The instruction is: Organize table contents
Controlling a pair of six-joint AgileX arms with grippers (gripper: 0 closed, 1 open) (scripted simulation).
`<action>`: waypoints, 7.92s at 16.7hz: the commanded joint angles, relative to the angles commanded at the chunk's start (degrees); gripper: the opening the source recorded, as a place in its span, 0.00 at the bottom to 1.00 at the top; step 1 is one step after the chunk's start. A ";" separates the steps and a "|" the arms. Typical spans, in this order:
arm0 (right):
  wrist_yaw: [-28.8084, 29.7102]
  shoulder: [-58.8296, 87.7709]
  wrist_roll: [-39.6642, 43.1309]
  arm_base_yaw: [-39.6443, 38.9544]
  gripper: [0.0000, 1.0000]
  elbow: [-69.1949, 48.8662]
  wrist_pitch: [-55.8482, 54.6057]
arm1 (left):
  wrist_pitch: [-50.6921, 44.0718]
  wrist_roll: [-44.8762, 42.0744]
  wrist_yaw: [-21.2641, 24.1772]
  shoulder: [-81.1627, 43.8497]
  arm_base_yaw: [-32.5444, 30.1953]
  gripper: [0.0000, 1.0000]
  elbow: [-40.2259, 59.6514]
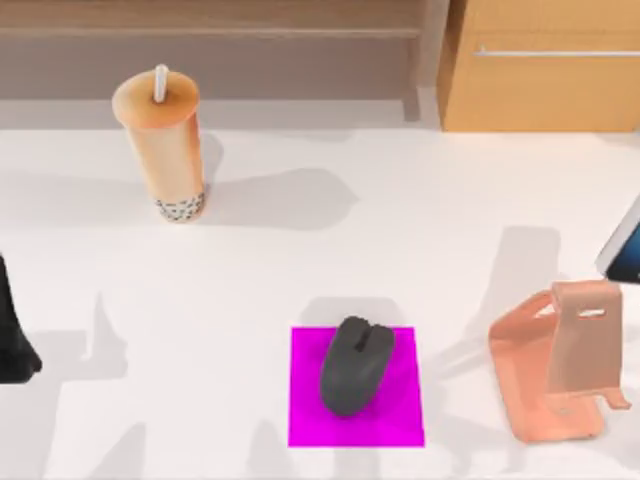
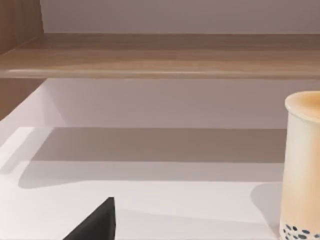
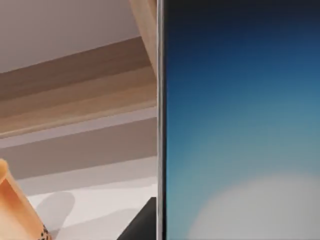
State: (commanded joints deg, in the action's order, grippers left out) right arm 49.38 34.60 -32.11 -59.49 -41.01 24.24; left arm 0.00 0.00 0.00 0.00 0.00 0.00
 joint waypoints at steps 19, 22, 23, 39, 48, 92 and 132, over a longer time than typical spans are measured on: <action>-11.75 7.94 8.44 9.39 0.00 18.76 -10.05 | 0.00 0.00 0.00 0.00 0.00 1.00 0.00; -11.75 7.94 8.44 9.39 0.00 18.76 -10.05 | 0.00 0.00 0.00 0.00 0.00 1.00 0.00; -11.75 7.94 8.44 9.39 0.08 18.76 -10.05 | 0.00 0.00 0.00 0.00 0.00 1.00 0.00; -11.75 7.94 8.44 9.39 1.00 18.76 -10.05 | 0.00 0.00 0.00 0.00 0.00 1.00 0.00; -8.95 6.58 5.62 5.34 1.00 18.57 -6.42 | 0.00 0.00 0.00 0.00 0.00 1.00 0.00; -49.39 -34.60 32.11 59.49 1.00 41.01 -24.24 | 18.43 0.66 -7.09 -26.61 -12.58 1.00 -0.49; -49.39 -34.60 32.11 59.49 1.00 41.01 -24.24 | 85.98 -0.15 -18.71 -125.24 -21.65 0.77 39.60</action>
State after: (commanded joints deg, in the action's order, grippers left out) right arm 0.00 0.00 0.00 0.00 0.00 0.00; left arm 85.98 -0.15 -18.71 -125.24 -21.65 39.60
